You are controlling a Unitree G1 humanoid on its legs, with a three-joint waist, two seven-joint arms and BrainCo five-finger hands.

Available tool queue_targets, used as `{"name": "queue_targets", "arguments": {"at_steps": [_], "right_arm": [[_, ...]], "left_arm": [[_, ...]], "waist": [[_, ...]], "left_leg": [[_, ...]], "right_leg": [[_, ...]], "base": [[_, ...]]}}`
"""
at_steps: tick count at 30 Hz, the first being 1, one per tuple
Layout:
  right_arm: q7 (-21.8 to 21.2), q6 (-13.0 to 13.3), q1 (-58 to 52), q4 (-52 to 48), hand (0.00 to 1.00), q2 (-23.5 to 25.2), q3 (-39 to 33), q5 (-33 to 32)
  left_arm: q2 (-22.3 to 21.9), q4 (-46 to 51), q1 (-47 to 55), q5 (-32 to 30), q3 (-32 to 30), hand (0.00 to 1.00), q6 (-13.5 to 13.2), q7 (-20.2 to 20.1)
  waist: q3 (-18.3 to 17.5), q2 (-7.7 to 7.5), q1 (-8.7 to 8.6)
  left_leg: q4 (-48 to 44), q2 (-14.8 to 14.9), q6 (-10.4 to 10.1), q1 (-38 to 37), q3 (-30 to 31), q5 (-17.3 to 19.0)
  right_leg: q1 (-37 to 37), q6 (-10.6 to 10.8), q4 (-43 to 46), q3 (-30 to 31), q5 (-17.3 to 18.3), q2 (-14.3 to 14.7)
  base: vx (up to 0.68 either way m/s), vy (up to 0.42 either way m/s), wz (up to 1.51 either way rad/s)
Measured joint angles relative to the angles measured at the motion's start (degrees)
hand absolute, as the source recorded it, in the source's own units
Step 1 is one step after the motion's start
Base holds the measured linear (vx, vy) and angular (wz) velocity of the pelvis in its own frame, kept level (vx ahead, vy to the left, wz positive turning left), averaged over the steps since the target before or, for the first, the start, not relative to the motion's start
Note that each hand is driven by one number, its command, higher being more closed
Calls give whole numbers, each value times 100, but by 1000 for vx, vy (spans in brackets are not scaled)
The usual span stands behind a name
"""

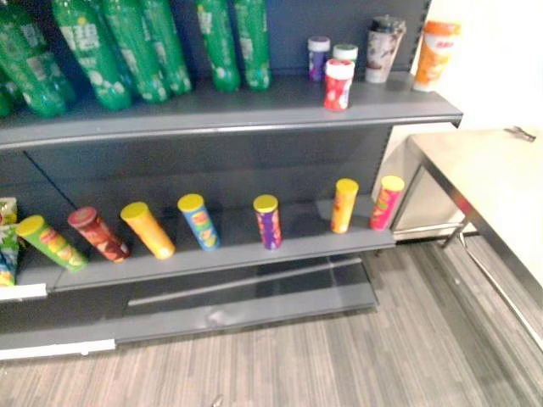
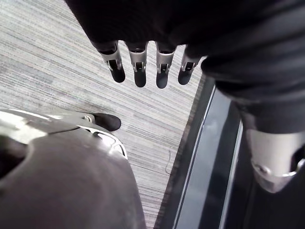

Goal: Put the gum and the chips on the shelf.

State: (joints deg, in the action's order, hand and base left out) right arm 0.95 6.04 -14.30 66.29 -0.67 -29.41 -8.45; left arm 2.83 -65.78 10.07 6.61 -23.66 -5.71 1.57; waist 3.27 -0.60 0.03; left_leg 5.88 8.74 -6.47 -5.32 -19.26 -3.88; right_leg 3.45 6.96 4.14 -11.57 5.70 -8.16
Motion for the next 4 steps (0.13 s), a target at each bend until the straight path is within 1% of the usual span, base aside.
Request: {"name": "queue_targets", "arguments": {"at_steps": [1, 2, 4], "right_arm": [[5, -4, 5, 6, 0, 13, -42, -104], [8, -21, 30, 7, 0, 59, -185, -201], [3, -52, 44, 36, 0, 80, -261, -429]], "left_arm": [[-13, 0, 4, 0, -38, 0, 0, 0], [-33, -4, 10, 2, -94, 0, -1, 9], [-33, -25, 30, 2, -93, 0, -1, 9]], "waist": [[-14, -23, 4], [-49, 11, 9], [-57, -4, 6]], "left_leg": [[0, 1, -1, -14, -25, 7], [0, 0, 1, -41, -59, 19], [1, -6, -14, -59, -78, 48]], "right_leg": [[-1, 1, -2, 22, -1, 2], [1, 2, -2, 60, -2, 2], [5, 3, -4, 79, -2, -2]], "base": [[18, 16, -14], [17, 13, -12], [17, 13, -7]]}}
